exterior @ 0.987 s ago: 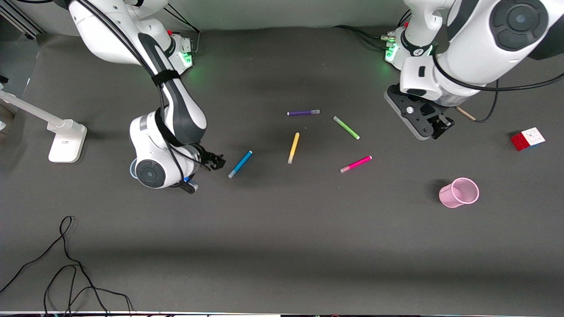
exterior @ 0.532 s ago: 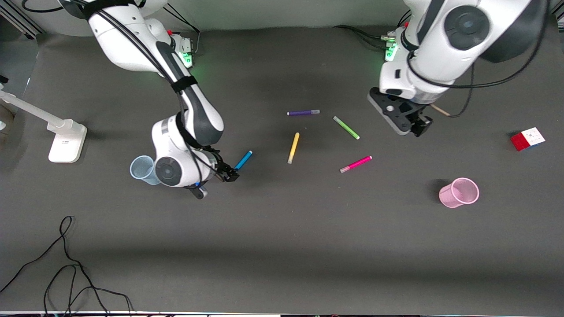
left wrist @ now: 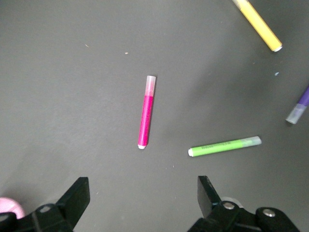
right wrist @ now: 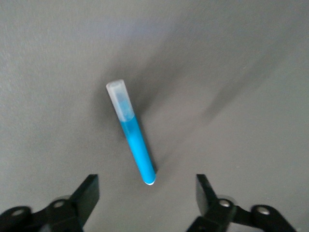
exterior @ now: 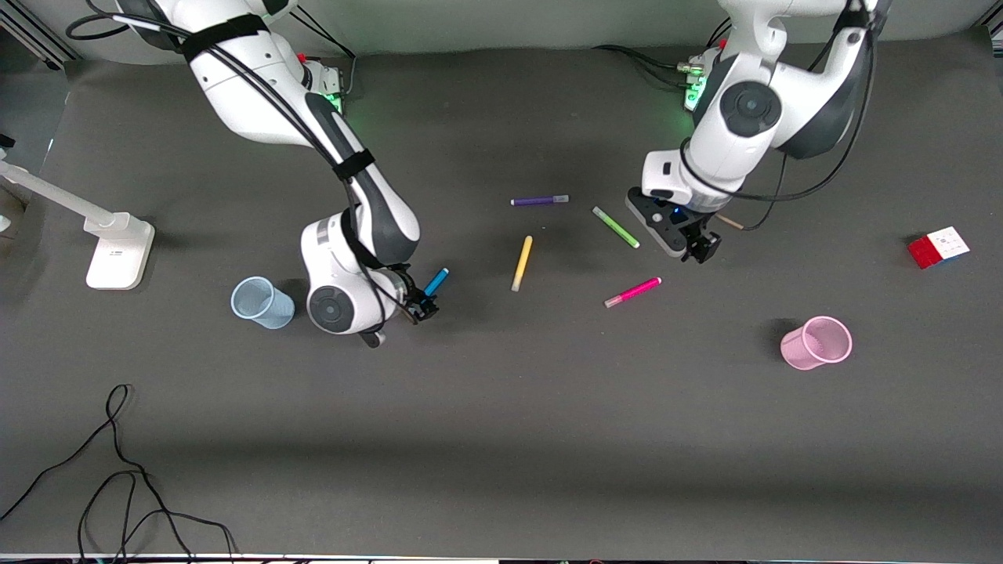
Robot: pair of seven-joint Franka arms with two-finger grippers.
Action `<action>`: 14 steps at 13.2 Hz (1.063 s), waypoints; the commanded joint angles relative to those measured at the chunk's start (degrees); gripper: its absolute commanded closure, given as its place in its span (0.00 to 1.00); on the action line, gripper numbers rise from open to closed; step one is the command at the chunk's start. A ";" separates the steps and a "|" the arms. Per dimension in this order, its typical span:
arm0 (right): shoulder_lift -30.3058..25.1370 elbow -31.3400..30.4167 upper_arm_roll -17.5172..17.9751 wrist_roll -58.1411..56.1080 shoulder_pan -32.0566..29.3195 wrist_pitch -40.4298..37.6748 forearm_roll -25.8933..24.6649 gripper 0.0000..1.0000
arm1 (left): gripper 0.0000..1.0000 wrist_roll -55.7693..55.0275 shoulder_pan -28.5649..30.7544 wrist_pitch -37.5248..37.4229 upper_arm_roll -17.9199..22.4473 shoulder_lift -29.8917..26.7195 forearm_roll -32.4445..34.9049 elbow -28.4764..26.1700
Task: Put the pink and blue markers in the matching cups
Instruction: 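Grasp the blue marker with the right gripper while the left gripper grasps pink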
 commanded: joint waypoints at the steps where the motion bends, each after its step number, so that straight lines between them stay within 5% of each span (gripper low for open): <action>1: 1.78 -0.03 -0.53 1.57 2.55 1.53 1.45 0.27 | 0.01 -1.36 -0.49 6.77 0.21 6.34 2.25 0.08; 11: 3.72 -1.70 -0.36 1.49 4.13 5.75 1.54 0.51 | 0.01 -1.53 -0.57 21.37 4.07 22.01 8.39 0.17; 12: 3.72 -1.70 -0.36 1.49 4.14 5.75 1.54 0.58 | 0.01 -2.23 -0.66 22.17 4.34 22.88 8.49 0.34; 14: 3.64 -1.70 -0.36 1.49 4.14 5.67 1.54 0.95 | 0.01 -2.59 -1.10 22.88 4.43 24.56 8.49 0.61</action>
